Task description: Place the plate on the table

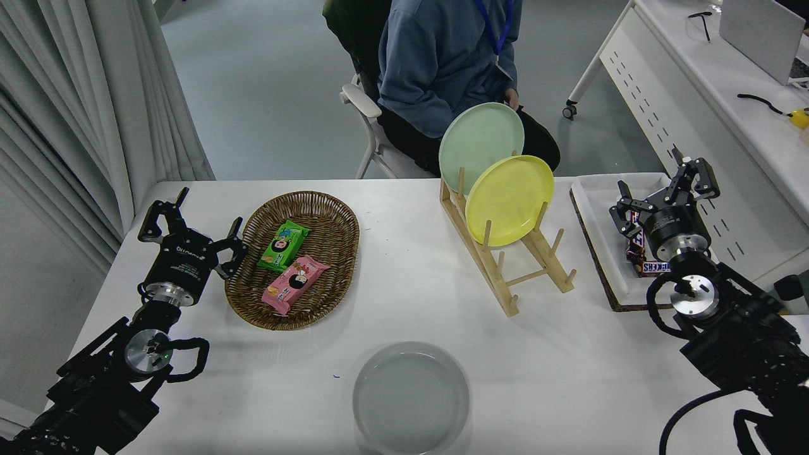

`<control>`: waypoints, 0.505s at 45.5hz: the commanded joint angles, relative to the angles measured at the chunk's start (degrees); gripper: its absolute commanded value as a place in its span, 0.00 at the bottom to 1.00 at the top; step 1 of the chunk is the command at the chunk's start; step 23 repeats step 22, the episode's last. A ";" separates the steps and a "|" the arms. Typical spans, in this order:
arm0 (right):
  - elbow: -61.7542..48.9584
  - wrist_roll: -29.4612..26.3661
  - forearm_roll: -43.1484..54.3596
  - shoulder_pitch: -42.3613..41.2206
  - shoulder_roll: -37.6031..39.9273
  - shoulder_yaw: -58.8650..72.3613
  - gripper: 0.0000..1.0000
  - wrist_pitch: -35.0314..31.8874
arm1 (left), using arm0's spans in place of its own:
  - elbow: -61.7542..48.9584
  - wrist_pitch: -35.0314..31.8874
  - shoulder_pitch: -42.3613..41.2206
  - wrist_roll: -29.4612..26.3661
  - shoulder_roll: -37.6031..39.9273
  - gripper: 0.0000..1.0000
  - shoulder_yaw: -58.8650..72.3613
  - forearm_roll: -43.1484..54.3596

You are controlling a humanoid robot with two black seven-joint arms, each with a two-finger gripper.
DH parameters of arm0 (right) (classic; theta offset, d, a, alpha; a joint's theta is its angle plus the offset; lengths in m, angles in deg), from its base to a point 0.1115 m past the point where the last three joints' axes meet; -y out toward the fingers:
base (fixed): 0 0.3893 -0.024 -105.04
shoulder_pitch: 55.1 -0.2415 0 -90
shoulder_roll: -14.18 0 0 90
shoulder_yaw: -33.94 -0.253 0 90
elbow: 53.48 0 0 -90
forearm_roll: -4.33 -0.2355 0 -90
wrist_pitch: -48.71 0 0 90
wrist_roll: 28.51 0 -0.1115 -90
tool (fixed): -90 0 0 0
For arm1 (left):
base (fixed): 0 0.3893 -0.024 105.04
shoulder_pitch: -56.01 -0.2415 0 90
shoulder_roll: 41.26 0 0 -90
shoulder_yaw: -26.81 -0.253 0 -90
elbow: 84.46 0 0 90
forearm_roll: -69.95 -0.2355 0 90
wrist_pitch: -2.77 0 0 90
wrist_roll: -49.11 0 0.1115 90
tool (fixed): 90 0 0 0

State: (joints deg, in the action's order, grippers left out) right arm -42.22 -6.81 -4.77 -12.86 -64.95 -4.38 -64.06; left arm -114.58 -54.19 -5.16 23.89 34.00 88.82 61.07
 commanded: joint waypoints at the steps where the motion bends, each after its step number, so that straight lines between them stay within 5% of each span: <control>1: -0.01 -3.42 -0.22 -0.49 -0.06 0.71 0.99 -1.13 | -0.03 0.00 0.00 0.00 -0.02 1.00 -0.04 0.00; 23: -0.01 -3.16 -0.22 -0.58 -0.15 1.06 0.99 -1.13 | -0.03 0.00 0.00 0.00 0.06 1.00 0.04 0.00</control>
